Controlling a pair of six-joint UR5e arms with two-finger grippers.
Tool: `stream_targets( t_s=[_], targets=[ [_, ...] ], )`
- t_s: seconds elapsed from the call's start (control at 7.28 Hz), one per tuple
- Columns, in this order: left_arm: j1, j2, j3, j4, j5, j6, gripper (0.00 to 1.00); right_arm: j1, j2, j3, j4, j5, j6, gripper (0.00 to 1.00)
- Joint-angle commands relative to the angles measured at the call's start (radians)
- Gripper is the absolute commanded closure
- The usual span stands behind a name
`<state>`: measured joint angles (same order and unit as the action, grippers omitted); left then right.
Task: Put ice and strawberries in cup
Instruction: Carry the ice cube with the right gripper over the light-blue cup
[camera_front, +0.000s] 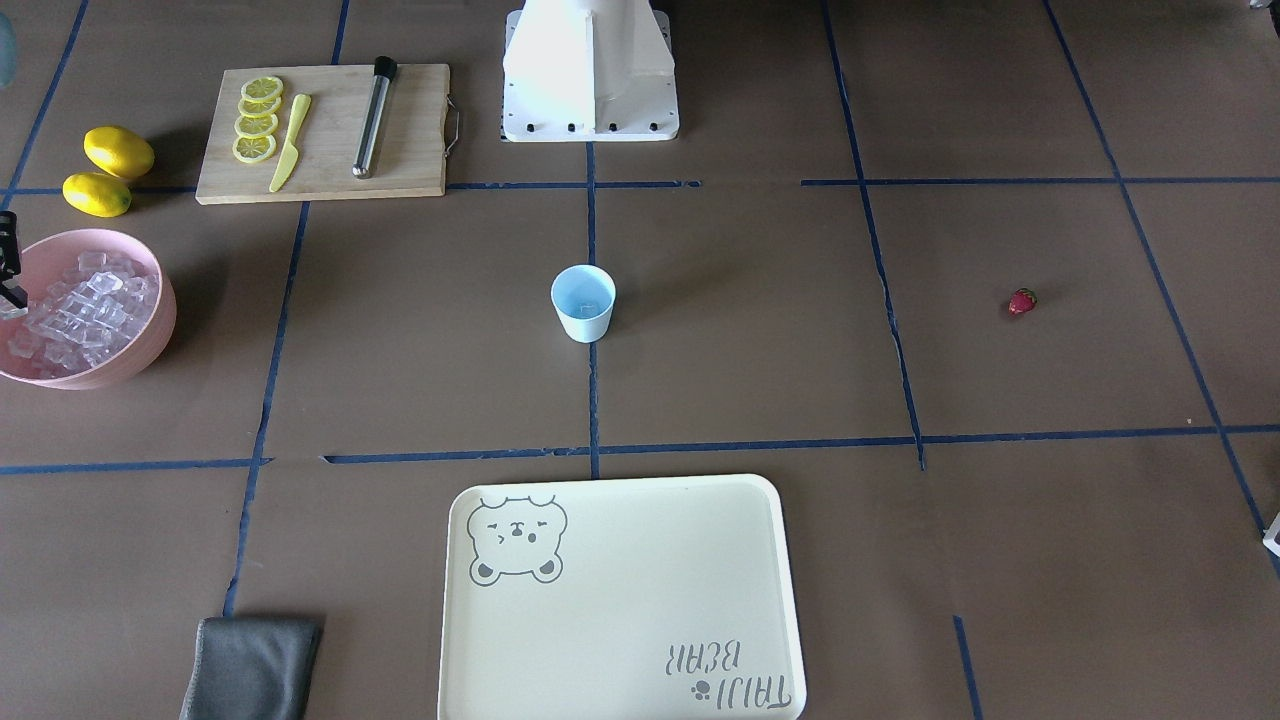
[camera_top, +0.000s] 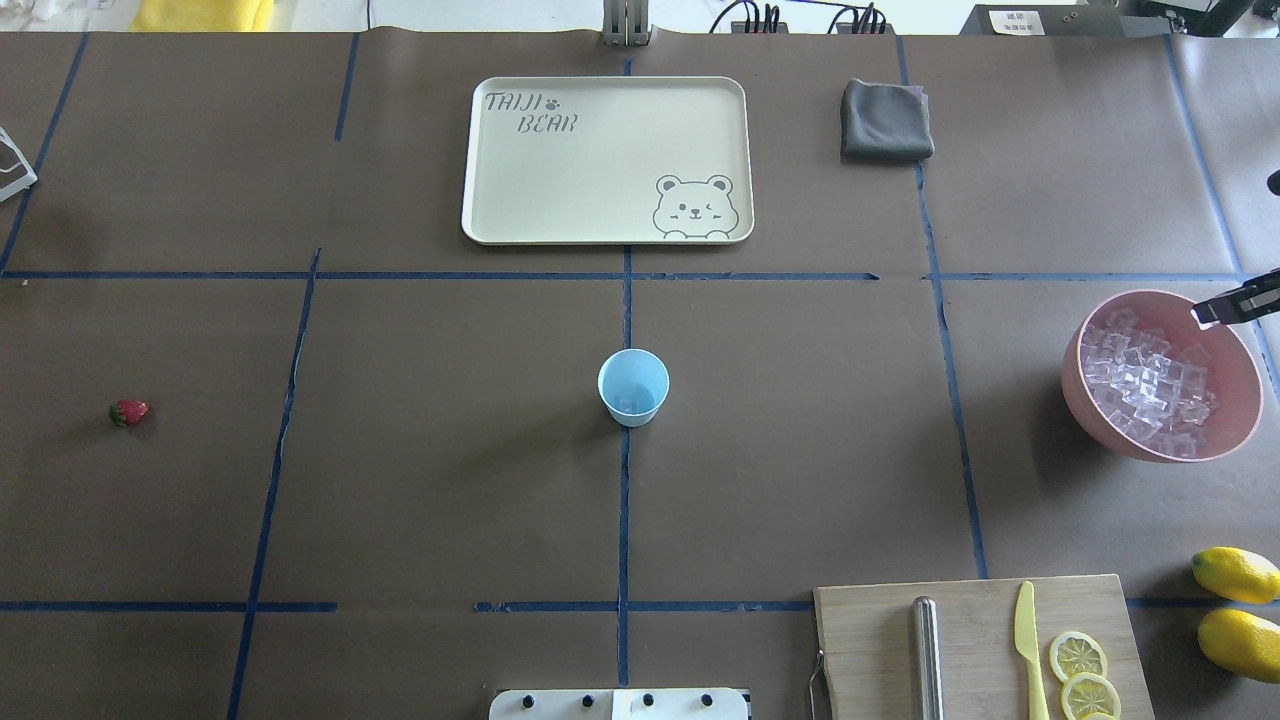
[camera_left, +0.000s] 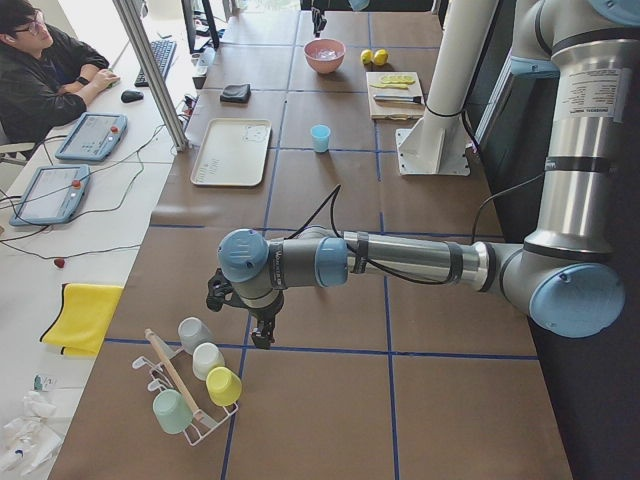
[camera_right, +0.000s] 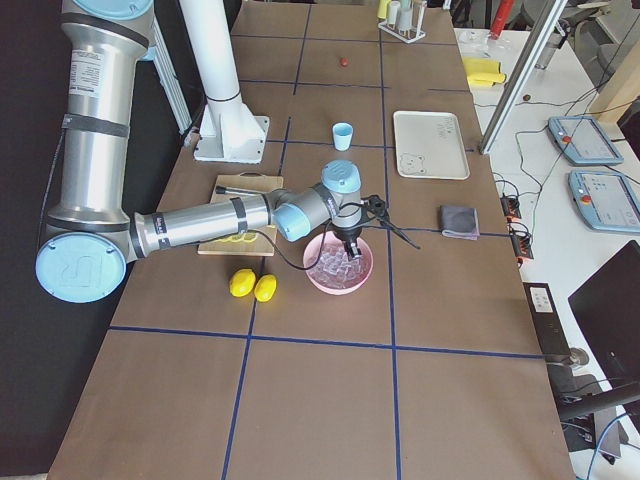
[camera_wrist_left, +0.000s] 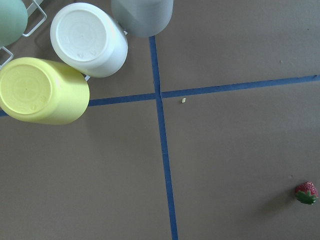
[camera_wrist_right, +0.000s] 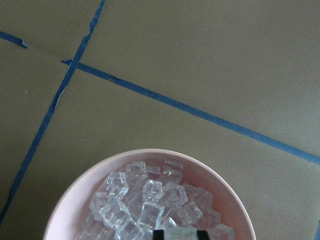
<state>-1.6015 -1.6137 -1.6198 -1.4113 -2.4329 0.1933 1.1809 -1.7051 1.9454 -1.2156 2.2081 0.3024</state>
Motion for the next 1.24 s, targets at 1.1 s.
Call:
stream_targets(
  t_s=[1.1],
  targets=[
    [0.002, -0.002, -0.002, 0.000, 0.000, 0.002, 0.00, -0.480, 0.720, 0.067, -0.494, -0.271, 0.827, 1.00]
  ],
)
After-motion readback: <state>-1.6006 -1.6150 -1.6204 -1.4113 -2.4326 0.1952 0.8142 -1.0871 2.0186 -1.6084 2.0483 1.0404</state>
